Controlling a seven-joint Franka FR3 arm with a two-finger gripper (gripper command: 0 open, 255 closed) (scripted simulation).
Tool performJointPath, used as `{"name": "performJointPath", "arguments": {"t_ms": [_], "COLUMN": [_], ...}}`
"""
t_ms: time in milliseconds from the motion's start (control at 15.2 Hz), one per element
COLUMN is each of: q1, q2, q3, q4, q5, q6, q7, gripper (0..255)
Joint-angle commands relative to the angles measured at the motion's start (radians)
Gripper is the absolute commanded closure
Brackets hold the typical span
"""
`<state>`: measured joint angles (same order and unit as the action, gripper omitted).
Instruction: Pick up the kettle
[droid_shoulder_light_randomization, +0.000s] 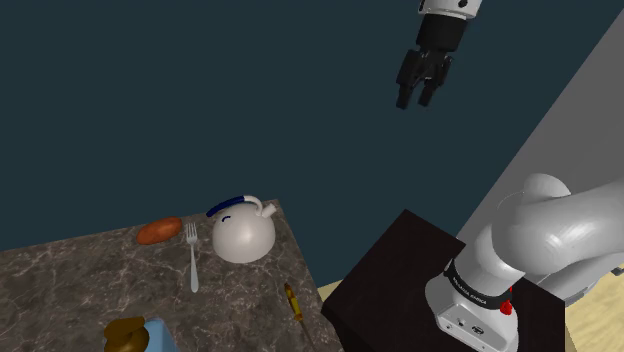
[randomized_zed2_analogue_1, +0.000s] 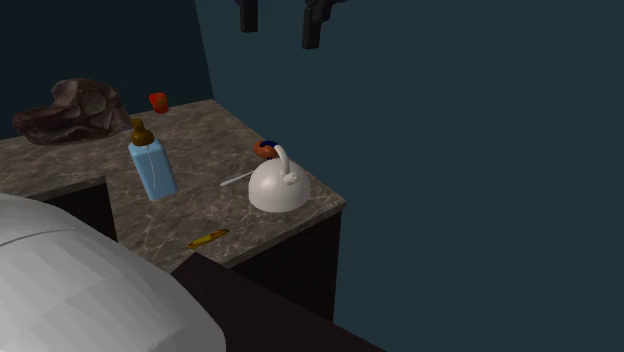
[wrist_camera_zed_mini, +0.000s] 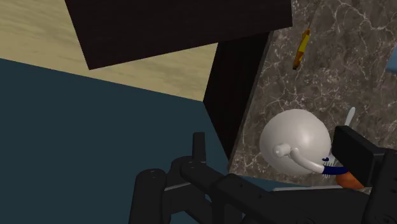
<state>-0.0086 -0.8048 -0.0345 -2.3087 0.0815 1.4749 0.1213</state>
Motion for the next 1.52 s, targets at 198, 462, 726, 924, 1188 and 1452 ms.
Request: {"name": "performJointPath", "arguments": {"t_ms": [198,462,726,924,1188,1452], "q1": [0.032,0.073,0.108,0.133,0.163,0.189], "q2": [0.095,0.231,0.371,0.478,0.621,0.761], "q3": [-0.004,-0.004,0.003,0.012,0.030,0.053], "q4": [-0.003,0.009,0.038,0.070,0.122,0.184], "q5": [-0.019,-0.040,-0.059,-0.074,-0.097,-0.125], "q6": [0.080,0.180,0.272,0.333,0.405,0.467], "q7": [-0.080,-0.182,-0.277,-0.343,-0.423,-0.494], "gripper": [0,0,0,0,0,0]}}
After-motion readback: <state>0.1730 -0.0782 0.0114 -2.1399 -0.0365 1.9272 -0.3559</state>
